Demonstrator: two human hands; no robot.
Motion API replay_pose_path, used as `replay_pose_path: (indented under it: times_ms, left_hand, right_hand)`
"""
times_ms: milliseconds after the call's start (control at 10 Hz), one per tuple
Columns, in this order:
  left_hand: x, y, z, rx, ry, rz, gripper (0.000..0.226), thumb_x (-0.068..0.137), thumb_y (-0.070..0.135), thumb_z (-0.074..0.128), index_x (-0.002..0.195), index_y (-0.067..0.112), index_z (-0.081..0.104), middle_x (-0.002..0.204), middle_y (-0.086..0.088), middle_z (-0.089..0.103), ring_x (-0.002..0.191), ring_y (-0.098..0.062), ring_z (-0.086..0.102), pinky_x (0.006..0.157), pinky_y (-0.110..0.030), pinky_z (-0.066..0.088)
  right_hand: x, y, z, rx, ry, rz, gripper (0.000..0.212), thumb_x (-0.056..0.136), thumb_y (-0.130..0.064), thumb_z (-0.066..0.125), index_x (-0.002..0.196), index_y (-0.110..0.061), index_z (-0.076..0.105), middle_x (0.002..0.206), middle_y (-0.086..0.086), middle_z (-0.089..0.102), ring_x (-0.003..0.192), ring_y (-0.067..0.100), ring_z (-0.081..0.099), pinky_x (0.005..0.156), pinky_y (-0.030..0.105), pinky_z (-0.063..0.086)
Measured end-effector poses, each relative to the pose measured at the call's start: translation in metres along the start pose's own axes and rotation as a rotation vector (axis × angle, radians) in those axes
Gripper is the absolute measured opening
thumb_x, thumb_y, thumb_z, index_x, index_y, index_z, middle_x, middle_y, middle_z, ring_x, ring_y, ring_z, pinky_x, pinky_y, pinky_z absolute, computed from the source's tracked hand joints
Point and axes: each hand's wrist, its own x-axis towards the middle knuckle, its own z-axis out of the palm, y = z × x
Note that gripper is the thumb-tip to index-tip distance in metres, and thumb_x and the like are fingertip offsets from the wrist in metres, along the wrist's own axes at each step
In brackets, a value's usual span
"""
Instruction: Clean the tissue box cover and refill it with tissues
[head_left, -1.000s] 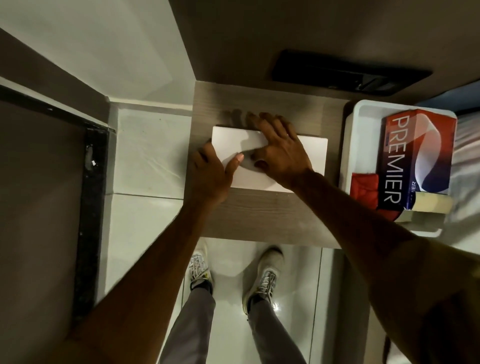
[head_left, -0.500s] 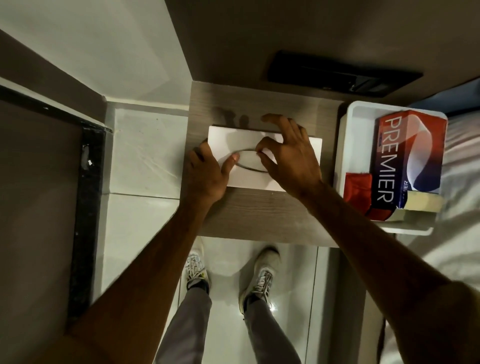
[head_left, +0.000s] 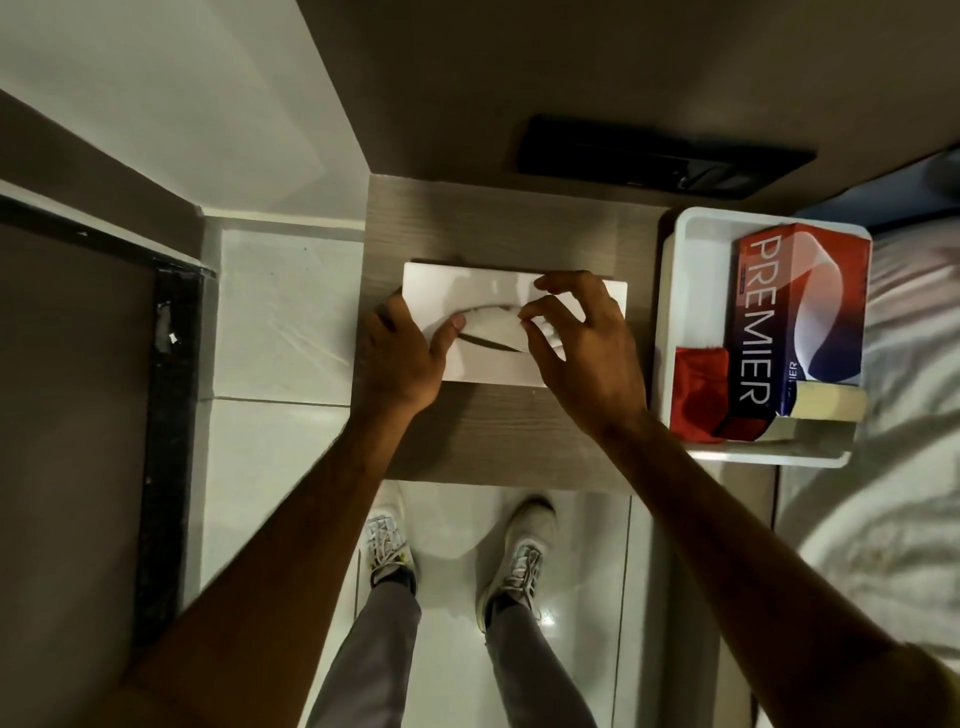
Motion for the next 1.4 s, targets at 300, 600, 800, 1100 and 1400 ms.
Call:
replay_pose_path:
  times_ms: [300, 600, 800, 1100, 1400]
  left_hand:
    - [-0.001, 0.003, 0.002, -0.05, -0.003, -0.011, 0.078, 0.092, 0.063, 0.056, 0.143, 0.008, 0.036, 0.14, -0.02, 0.045, 0.124, -0.034, 0.055, 0.101, -0.048, 0.057]
    - [-0.002, 0.003, 0.001, -0.03, -0.015, -0.02, 0.077, 0.093, 0.062, 0.055, 0.145, 0.008, 0.034, 0.14, -0.019, 0.045, 0.126, -0.035, 0.054, 0.102, -0.049, 0.056]
    - [-0.014, -0.002, -0.001, -0.157, 0.011, 0.082, 0.078, 0.1, 0.047, 0.055, 0.16, 0.016, 0.017, 0.154, -0.016, 0.038, 0.14, -0.033, 0.047, 0.112, -0.048, 0.049]
    - [-0.032, -0.015, 0.005, -0.109, -0.028, 0.097, 0.072, 0.104, 0.044, 0.045, 0.163, 0.02, 0.012, 0.163, -0.011, 0.034, 0.149, -0.032, 0.04, 0.116, -0.051, 0.045]
    - [-0.038, -0.008, 0.0, -0.084, -0.006, 0.056, 0.073, 0.104, 0.044, 0.047, 0.163, 0.02, 0.011, 0.168, -0.009, 0.028, 0.152, -0.034, 0.034, 0.118, -0.049, 0.038]
  right_hand:
    - [-0.015, 0.005, -0.001, 0.048, 0.02, -0.003, 0.02, 0.095, -0.021, 0.069, 0.112, -0.011, 0.073, 0.131, 0.011, 0.063, 0.116, 0.027, 0.063, 0.089, 0.043, 0.059]
    - [-0.022, 0.0, 0.008, 0.097, 0.021, 0.05, 0.036, 0.092, -0.025, 0.073, 0.125, -0.013, 0.067, 0.133, 0.012, 0.061, 0.118, 0.029, 0.062, 0.092, 0.038, 0.059]
    - [-0.037, 0.026, 0.007, 0.144, 0.151, 0.395, 0.059, 0.095, -0.036, 0.066, 0.147, -0.017, 0.046, 0.148, 0.011, 0.046, 0.133, 0.024, 0.048, 0.103, 0.039, 0.052]
    - [-0.07, 0.031, 0.025, 0.488, 0.056, 0.745, 0.075, 0.098, -0.036, 0.064, 0.161, -0.027, 0.023, 0.155, 0.005, 0.048, 0.141, 0.024, 0.048, 0.106, 0.054, 0.053]
    - [-0.068, 0.031, 0.011, 0.316, -0.018, 0.702, 0.075, 0.1, -0.042, 0.059, 0.162, -0.027, 0.021, 0.161, 0.007, 0.04, 0.145, 0.029, 0.043, 0.117, 0.049, 0.041]
